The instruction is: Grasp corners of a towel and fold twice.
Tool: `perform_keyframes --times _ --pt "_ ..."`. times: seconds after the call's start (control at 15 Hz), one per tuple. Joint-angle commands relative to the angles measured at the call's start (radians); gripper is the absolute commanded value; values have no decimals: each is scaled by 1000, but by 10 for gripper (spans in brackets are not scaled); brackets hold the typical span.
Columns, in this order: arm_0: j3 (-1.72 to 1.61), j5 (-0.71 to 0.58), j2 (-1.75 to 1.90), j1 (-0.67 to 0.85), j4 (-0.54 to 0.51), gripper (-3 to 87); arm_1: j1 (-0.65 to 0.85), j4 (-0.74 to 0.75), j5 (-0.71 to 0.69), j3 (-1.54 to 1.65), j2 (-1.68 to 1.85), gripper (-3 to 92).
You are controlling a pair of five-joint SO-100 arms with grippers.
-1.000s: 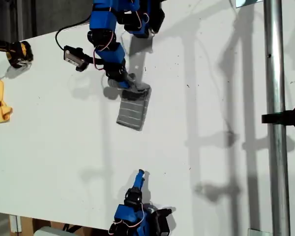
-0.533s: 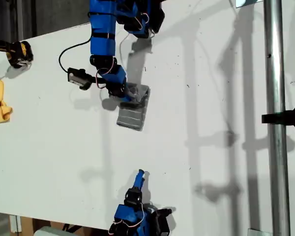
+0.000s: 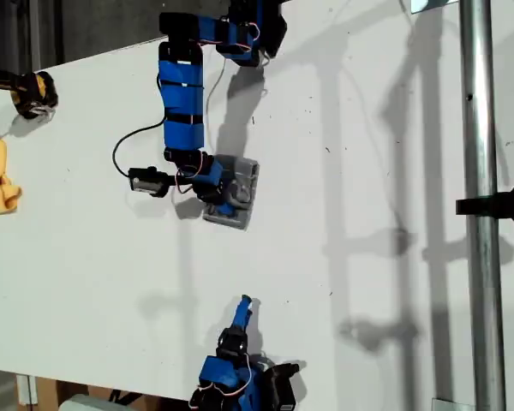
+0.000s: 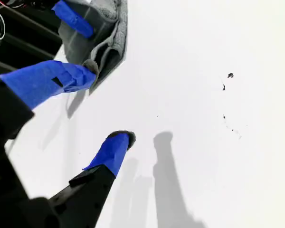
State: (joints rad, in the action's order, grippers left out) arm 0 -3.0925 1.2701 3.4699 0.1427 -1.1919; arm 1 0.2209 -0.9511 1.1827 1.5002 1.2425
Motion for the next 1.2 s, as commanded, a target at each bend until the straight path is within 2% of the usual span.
perform_keyframes --times 0.0,0.47,0.53,0.6,0.67,0.73,0.87,1.0,1.13 --pt "0 3 6 9 -8 235 12 -28 -38 -156 6 394" --pt "-2 9 6 11 -5 234 72 -6 -124 -282 144 408" --pt "-2 12 6 11 -5 234 83 -14 -135 -264 201 379" --pt "0 15 6 11 -8 233 98 -51 -147 -230 282 306" --pt "0 17 6 6 -8 223 121 -121 -144 -186 385 172" --pt "-3 18 6 6 -6 214 146 -221 -140 -156 485 86" --pt "-3 12 6 9 -2 189 167 -390 -130 -95 666 42" --pt "5 -29 6 0 15 94 167 -589 -80 -78 739 -1" --pt "-11 34 6 6 -5 -22 135 -653 -8 64 815 -1"
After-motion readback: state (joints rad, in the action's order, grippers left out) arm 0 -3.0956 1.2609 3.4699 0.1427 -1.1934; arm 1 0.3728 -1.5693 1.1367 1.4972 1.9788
